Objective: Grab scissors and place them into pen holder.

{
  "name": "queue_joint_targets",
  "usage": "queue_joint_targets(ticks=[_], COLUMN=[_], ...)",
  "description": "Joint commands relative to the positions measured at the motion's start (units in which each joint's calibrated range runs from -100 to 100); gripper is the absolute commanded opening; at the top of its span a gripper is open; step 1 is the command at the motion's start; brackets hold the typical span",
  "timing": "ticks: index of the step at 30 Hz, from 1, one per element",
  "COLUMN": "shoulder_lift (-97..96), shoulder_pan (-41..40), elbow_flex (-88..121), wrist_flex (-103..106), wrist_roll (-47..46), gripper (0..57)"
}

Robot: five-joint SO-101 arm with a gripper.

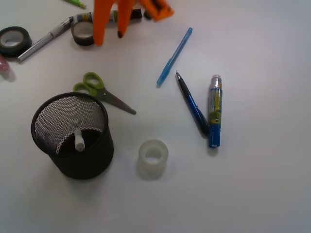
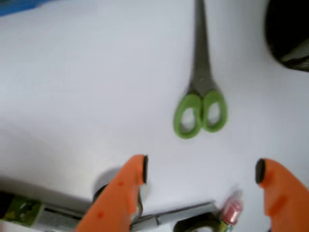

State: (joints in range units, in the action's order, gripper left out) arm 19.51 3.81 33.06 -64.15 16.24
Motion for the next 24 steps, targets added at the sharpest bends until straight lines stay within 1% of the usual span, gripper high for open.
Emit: queue_joint_targets(ticks=[1,4,9,12,14,24], shoulder_lift=[-17.4,-23.0,-28.2,-29.8,-30.7,-35.8], shoulder_pan=[4.8,6.4,6.5,6.7,6.7,7.6], elbow_flex=[-14.9,-18.9,-23.9,-26.5,-27.8,-32.0], wrist_flex=[-6.6,-7.8,-7.3,-7.7,-7.7,-6.3], wrist_roll=[0.0,-0.1,-1.4,-1.5,-1.8,-3.2], gripper=[25.0,25.0,24.6,18.7,16.1,15.9])
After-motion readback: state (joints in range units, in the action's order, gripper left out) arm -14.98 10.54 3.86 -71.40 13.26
